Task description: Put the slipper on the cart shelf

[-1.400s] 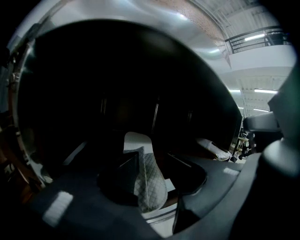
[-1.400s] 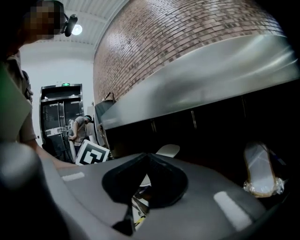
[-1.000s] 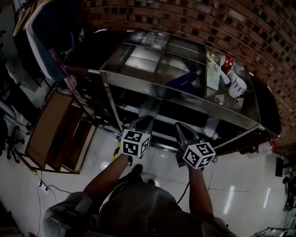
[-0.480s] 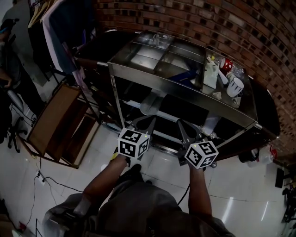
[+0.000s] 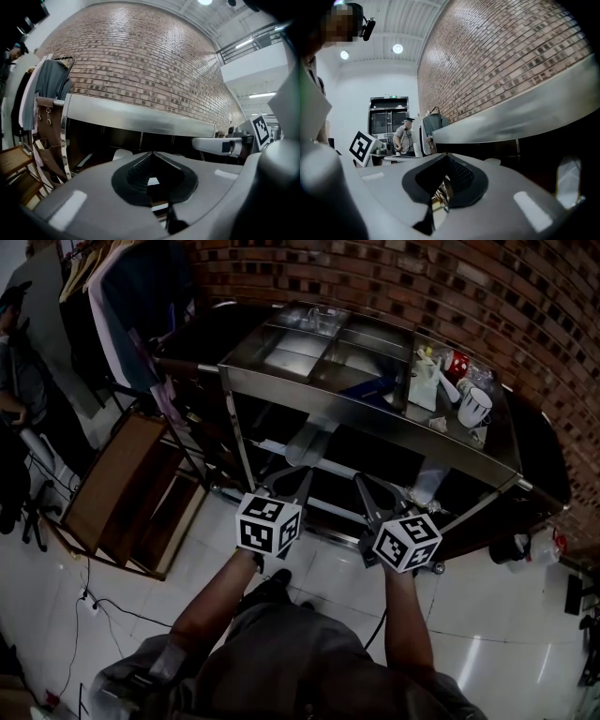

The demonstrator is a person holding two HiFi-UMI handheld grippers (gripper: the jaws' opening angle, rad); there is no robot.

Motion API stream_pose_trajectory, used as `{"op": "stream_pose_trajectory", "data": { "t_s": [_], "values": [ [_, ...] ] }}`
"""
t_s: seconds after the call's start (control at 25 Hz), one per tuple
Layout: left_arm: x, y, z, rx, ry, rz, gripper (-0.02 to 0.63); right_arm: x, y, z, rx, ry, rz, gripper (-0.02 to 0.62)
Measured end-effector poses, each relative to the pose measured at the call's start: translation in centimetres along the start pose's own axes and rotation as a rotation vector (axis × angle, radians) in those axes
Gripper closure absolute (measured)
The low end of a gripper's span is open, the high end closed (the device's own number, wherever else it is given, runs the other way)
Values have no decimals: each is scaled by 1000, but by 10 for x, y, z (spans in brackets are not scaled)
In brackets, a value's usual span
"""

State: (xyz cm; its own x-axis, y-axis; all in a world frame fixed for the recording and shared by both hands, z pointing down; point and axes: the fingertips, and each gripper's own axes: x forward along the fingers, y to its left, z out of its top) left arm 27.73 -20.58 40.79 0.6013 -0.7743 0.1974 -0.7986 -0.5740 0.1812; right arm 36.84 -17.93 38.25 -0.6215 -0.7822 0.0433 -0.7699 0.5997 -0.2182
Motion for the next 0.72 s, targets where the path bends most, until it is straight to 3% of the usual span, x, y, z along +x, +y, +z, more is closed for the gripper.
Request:
{"op": "stream_pose_trajectory", "data": {
  "t_s": [0.72],
  "values": [
    [5,-5,-4,-6,13,10,598,3,0,3,-4,-7,25,595]
  ]
}}
